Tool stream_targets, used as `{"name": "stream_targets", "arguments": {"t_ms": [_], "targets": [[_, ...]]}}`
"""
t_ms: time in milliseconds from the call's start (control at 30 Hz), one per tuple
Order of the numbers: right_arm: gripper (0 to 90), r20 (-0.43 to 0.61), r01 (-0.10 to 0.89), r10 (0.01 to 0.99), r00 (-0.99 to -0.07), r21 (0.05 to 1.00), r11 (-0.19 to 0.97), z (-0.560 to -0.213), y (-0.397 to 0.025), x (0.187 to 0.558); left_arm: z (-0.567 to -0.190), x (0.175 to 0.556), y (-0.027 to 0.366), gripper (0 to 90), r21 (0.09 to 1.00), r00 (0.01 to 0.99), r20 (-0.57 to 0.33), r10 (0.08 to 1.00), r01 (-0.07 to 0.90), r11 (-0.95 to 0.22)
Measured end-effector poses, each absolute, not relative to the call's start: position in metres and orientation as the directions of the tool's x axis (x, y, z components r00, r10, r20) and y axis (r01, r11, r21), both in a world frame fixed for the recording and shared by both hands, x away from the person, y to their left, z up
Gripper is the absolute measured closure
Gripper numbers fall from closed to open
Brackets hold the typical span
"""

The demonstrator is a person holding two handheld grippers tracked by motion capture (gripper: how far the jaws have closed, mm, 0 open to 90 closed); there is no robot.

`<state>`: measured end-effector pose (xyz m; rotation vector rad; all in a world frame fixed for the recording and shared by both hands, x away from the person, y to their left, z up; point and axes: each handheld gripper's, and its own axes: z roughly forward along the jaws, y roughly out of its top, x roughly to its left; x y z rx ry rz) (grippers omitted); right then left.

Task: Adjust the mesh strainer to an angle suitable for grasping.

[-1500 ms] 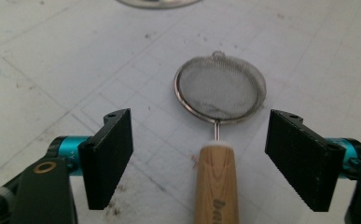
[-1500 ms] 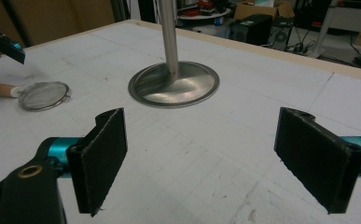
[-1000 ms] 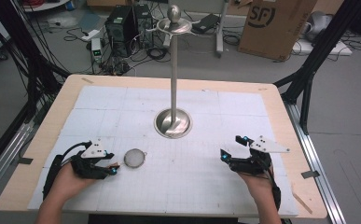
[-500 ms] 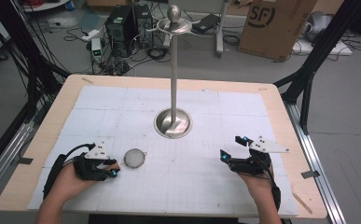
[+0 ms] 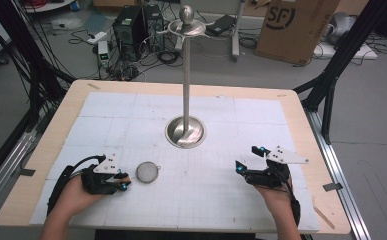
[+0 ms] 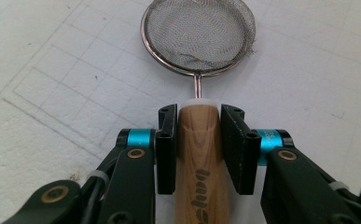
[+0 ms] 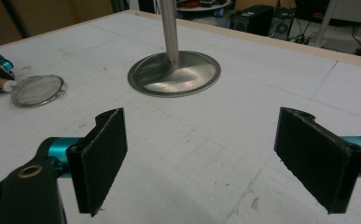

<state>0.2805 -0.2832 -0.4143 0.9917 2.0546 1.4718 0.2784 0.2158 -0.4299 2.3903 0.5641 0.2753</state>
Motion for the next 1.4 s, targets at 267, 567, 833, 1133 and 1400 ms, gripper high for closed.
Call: {"name": "stream_targets", "arguments": {"t_ms": [267, 567, 833, 1133, 1400], "targets": [[16.1, 0.066, 0.305, 0.752, -0.656, 0.935, 0.183, -0.415, -0.284, 0.281, -0.430, 0.279, 0.216, 68.2, 0.648, 0.887, 0.045, 0.459, 0.324, -0.689], [16.1, 0.066, 0.305, 0.750, -0.658, 0.934, 0.186, -0.415, -0.283, 0.280, -0.429, 0.280, 0.212, 68.3, 0.645, 0.894, 0.049, 0.445, 0.312, -0.697], [16.1, 0.077, 0.315, 0.753, -0.654, 0.932, 0.177, -0.415, -0.285, 0.280, -0.427, 0.285, 0.200, 68.2, 0.630, 0.904, 0.052, 0.425, 0.300, -0.716], [16.1, 0.083, 0.314, 0.752, -0.655, 0.934, 0.171, -0.414, -0.287, 0.280, -0.425, 0.300, 0.172, 68.2, 0.611, 0.922, 0.049, 0.385, 0.277, -0.741], [16.1, 0.086, 0.313, 0.754, -0.651, 0.936, 0.163, -0.414, -0.289, 0.279, -0.425, 0.310, 0.140, 68.2, 0.608, 0.943, 0.035, 0.332, 0.243, -0.756]]}}
